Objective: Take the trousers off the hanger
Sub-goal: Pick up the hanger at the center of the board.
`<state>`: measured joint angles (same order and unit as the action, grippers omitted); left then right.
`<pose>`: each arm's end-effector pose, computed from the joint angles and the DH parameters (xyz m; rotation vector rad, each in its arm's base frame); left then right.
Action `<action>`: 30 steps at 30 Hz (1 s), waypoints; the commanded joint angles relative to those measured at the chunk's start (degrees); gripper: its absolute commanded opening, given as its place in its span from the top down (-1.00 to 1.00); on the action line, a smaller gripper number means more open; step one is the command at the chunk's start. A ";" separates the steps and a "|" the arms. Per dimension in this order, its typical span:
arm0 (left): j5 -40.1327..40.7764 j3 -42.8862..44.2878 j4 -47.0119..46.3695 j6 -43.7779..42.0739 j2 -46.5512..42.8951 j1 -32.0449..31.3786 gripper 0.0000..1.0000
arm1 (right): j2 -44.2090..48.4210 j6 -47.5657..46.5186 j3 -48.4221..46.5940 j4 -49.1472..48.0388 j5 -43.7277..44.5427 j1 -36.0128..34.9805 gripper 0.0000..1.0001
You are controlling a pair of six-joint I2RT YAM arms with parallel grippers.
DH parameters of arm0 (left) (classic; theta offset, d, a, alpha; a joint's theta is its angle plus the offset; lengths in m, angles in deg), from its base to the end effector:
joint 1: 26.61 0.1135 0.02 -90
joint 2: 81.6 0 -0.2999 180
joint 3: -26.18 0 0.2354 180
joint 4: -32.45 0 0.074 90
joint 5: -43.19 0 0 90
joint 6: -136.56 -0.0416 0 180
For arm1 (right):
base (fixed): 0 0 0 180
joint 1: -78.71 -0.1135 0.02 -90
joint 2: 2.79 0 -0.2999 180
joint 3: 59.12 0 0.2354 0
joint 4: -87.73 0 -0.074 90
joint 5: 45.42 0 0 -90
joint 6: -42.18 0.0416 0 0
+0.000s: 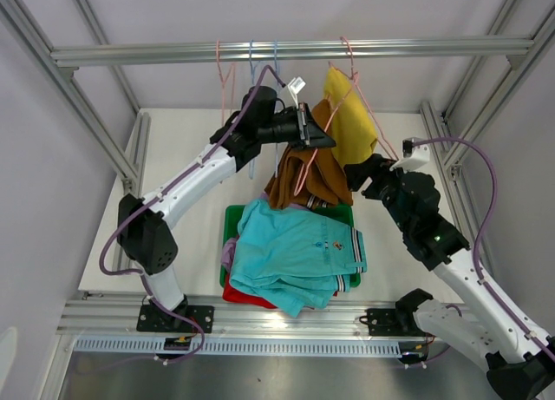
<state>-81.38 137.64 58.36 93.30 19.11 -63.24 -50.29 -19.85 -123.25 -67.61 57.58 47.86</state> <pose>0.3161 -0.2645 0.4238 0.3036 2.0718 -1.5099 0.1390 0.0721 0.3860 0.1279 1.7357 0.5670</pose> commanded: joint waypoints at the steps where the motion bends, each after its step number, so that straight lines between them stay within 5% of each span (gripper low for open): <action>1: -6.65 4.38 -14.30 -0.86 -0.07 -1.35 0.99 | 1.71 1.30 0.93 1.44 -0.43 0.44 -0.53; 16: -7.89 15.73 -12.89 -0.77 5.38 -1.79 0.99 | 5.40 1.74 3.22 4.17 -2.79 0.62 -0.53; 30: -3.85 -1.40 -17.54 -3.23 -10.59 -2.14 0.99 | 12.87 -5.55 4.98 5.49 -6.93 0.53 -0.56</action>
<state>-84.63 137.11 52.98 93.54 18.95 -64.59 -37.94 -21.99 -117.28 -62.89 52.00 48.21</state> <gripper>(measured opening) 0.036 0.780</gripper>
